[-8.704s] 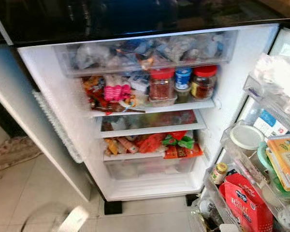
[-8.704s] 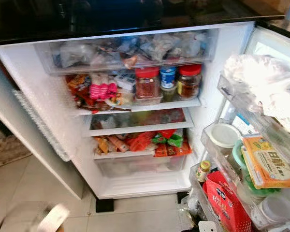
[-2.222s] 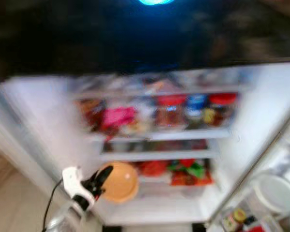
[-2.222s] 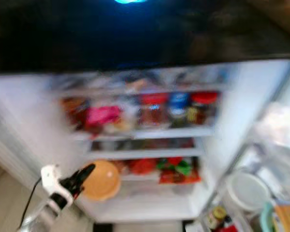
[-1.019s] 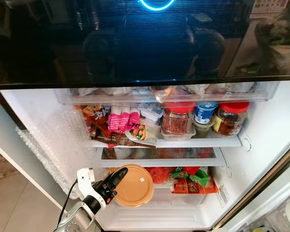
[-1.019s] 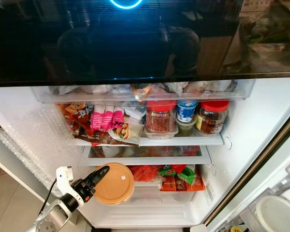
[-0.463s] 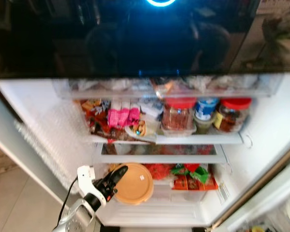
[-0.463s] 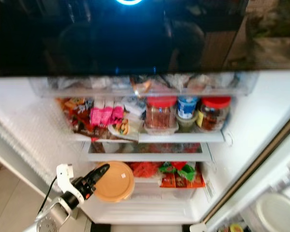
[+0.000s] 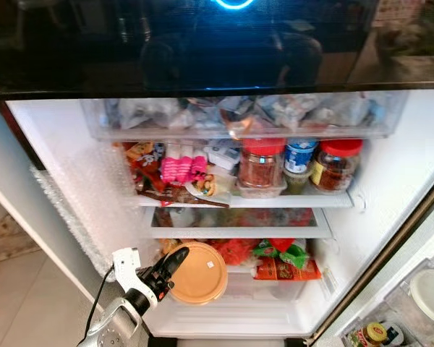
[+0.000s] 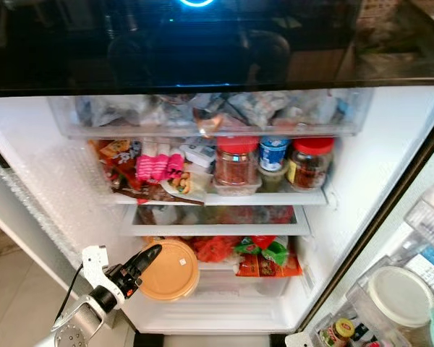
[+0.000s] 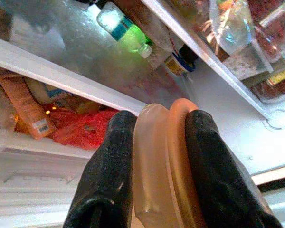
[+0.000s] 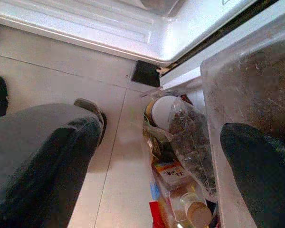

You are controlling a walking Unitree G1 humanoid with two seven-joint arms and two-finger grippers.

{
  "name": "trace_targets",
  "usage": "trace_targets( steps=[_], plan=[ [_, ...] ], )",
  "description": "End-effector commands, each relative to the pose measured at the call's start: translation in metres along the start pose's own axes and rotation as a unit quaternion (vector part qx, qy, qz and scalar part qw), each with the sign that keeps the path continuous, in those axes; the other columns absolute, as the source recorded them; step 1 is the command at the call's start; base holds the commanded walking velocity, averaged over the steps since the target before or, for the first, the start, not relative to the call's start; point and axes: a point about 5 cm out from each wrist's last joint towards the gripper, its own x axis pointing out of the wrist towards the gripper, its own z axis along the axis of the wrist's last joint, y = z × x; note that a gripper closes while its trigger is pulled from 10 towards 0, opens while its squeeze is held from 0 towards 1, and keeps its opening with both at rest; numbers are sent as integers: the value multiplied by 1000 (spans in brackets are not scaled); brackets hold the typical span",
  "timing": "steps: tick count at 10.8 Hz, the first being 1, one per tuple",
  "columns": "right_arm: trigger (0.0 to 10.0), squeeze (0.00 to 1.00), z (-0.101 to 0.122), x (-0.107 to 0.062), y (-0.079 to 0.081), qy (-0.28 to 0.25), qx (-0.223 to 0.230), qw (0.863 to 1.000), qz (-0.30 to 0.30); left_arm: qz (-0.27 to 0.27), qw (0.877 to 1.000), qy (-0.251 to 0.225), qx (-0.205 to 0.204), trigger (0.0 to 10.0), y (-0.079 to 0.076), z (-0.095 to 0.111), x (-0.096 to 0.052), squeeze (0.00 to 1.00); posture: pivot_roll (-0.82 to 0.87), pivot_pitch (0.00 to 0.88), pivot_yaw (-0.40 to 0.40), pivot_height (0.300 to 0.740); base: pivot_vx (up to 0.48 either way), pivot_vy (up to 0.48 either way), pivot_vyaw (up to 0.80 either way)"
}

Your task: Restocking fridge

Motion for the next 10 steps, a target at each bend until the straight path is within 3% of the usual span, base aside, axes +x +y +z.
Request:
trace_targets(
  steps=[1, 5, 10],
  plan=[
    [10000, 0, -6, -1, 5, 12, 1, 1000, 10, 9, 1000, -11, 2, 10000, 2, 4, 1, 0, -60, 0, 19, 656, 0, 0, 0],
    [10000, 0, -7, -1, 7, 10, -4, 1000, 13, 25, 999, -36, -4, 10000, 6, 12, 3, 0, -60, 0, 22, 647, 0, 0, 0],
    [10000, 0, -7, -1, 8, 12, -2, 1000, 14, 31, 998, -52, -9, 10000, 9, 21, 20, 0, -63, 0, 20, 647, 0, 0, 0]
  ],
)
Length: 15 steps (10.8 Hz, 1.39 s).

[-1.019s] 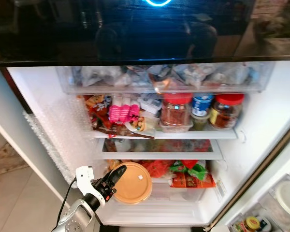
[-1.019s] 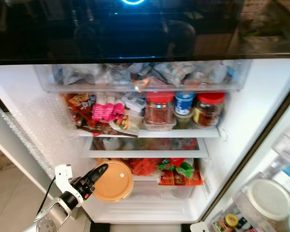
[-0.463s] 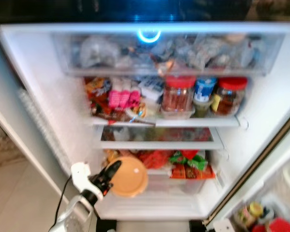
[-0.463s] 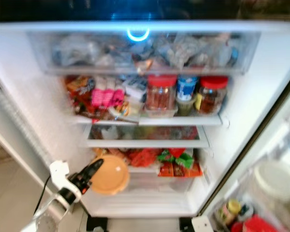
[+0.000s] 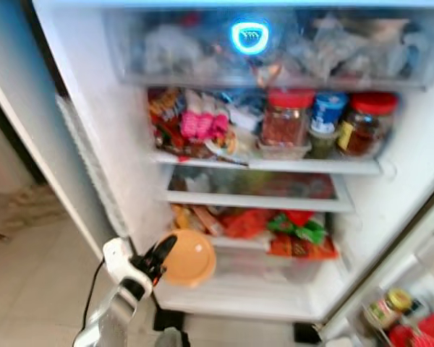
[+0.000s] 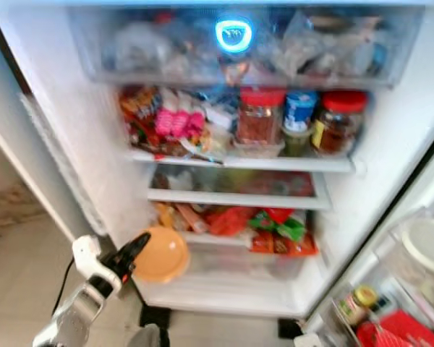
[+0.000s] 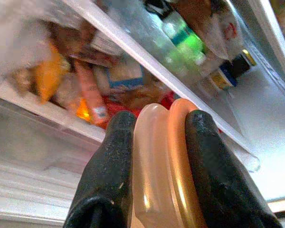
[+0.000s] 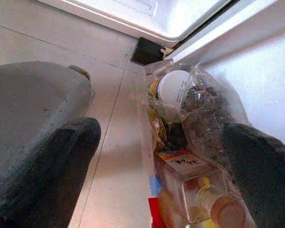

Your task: Restocking fridge

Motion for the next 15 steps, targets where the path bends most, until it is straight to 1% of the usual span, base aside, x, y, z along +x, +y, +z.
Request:
trace_targets(
  steps=[1, 2, 4, 6, 8, 12, 13, 15],
  plan=[
    [10000, 0, -4, -1, 16, 8, 3, 1000, 25, -11, 1000, -12, 4, 10000, -3, 7, 6, 0, -70, 0, 25, 647, 0, 0, 0],
    [10000, 0, -3, -1, 15, 8, 4, 1000, 25, -20, 1000, -9, 5, 10000, -4, 7, 8, 0, -70, 0, 25, 647, 0, 0, 0],
    [10000, 0, -2, 0, 13, 7, 9, 1000, 23, -37, 999, 2, 2, 10000, -7, 6, 11, 0, -69, 0, 25, 647, 259, 0, 0],
    [10000, 0, -1, 0, 11, 6, 15, 1000, 18, -42, 999, 2, 3, 10000, -7, 6, 12, 0, -68, 0, 26, 647, 261, 0, 0],
    [10000, 0, 0, 0, 11, 7, 17, 1000, 17, -46, 999, 2, 3, 10000, -8, 7, 13, 0, -68, 0, 27, 647, 270, 0, -644],
    [10000, 0, -1, 0, 13, 5, 16, 1000, 22, -47, 999, -1, 5, 10000, -7, 7, 13, 0, -68, 0, 28, 647, 270, 0, 0],
    [10000, 0, -1, 0, 13, 5, 16, 1000, 22, -46, 999, -3, 3, 10000, -7, 7, 13, 0, -67, 0, 28, 647, 270, 0, 0],
    [10000, 0, -2, 0, 13, 6, 15, 1000, 23, -38, 999, -18, -18, 10000, -5, 9, 15, 0, -73, 0, 27, 647, 266, 0, 0]
  ],
)
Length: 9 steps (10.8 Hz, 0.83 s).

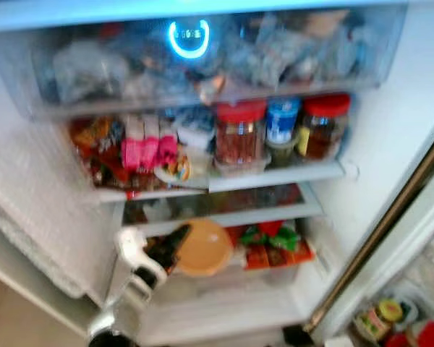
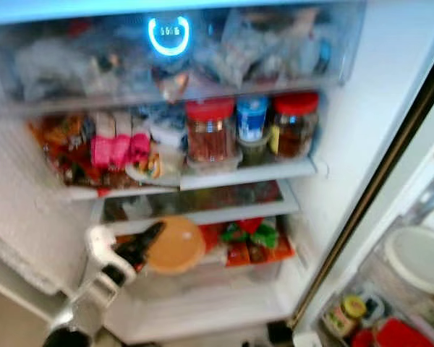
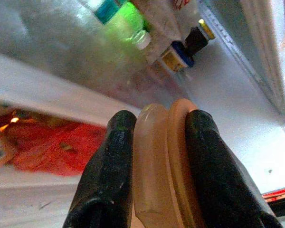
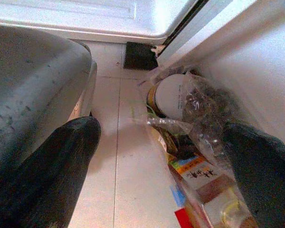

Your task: Restocking fridge

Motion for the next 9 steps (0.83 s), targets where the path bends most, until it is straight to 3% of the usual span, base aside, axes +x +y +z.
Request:
trace_targets(
  steps=[1, 5, 7, 9],
  plan=[
    [10000, 0, -1, 0, 13, 3, -7, 1000, 22, 17, 999, -28, 0, 10000, 10, 17, -4, 0, -75, 0, 28, 647, 262, 0, 0],
    [10000, 0, -4, -1, 14, 5, -8, 1000, 24, 36, 997, -67, -17, 10000, 14, 29, 3, 0, -86, 0, 23, 647, 253, 0, 0],
    [10000, 0, -5, -1, 14, 6, -9, 1000, 24, 84, 990, -107, -22, 10000, 20, 40, 5, 0, -86, 0, 23, 647, 0, 0, 0],
    [10000, 0, -5, -1, 14, 6, -8, 1000, 24, 121, 980, -145, -59, 10000, 28, 48, 5, 0, -95, 0, 22, 647, 0, 0, 0]
  ],
)
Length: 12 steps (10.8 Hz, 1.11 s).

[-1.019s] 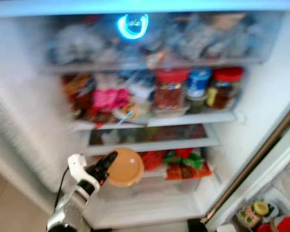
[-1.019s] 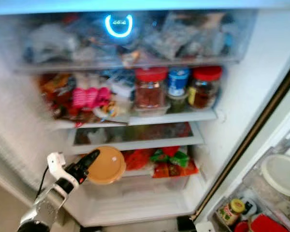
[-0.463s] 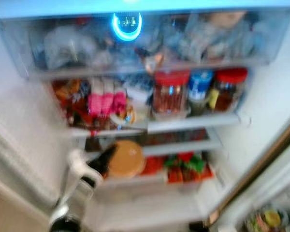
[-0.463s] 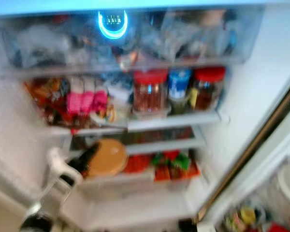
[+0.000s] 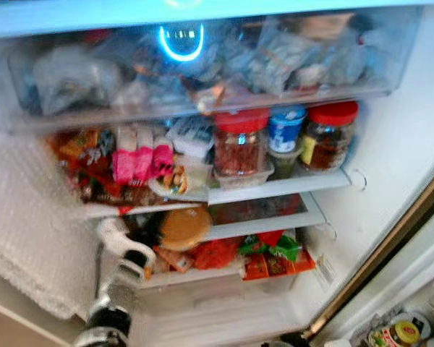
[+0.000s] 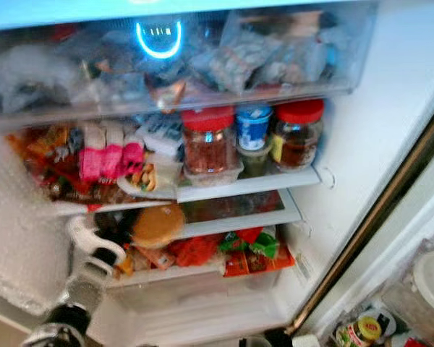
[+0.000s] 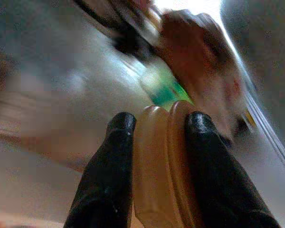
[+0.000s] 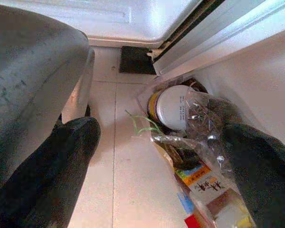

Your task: Restocking fridge

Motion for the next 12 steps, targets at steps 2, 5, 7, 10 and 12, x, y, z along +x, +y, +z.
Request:
trace_targets(
  steps=[2, 5, 7, 10, 12],
  plan=[
    [10000, 0, -4, -1, 11, 3, -5, 1000, 20, 46, 998, -40, -26, 10000, 4, 13, 7, 0, -106, 0, 24, 647, 0, 0, 0],
    [10000, 0, -7, -2, 11, 4, -6, 1000, 20, 57, 996, -50, -45, 10000, -1, 18, 15, 0, -111, 0, 17, 647, 0, 0, 0],
    [10000, 0, -11, -3, 10, 7, -8, 1000, 19, 67, 996, -43, -44, 10000, -1, 15, 17, 0, -128, 0, 18, 647, 0, 0, 0],
    [10000, 0, -17, -5, 8, 5, -7, 1000, 16, 81, 996, -26, -27, 10000, -3, 9, 19, 0, -169, 38, 27, 647, 0, 0, 0],
    [10000, 0, -22, -7, 7, 5, -4, 1000, 12, 89, 996, -20, -13, 10000, -5, 8, 21, 0, -191, 61, 32, 647, 0, 0, 0]
  ],
)
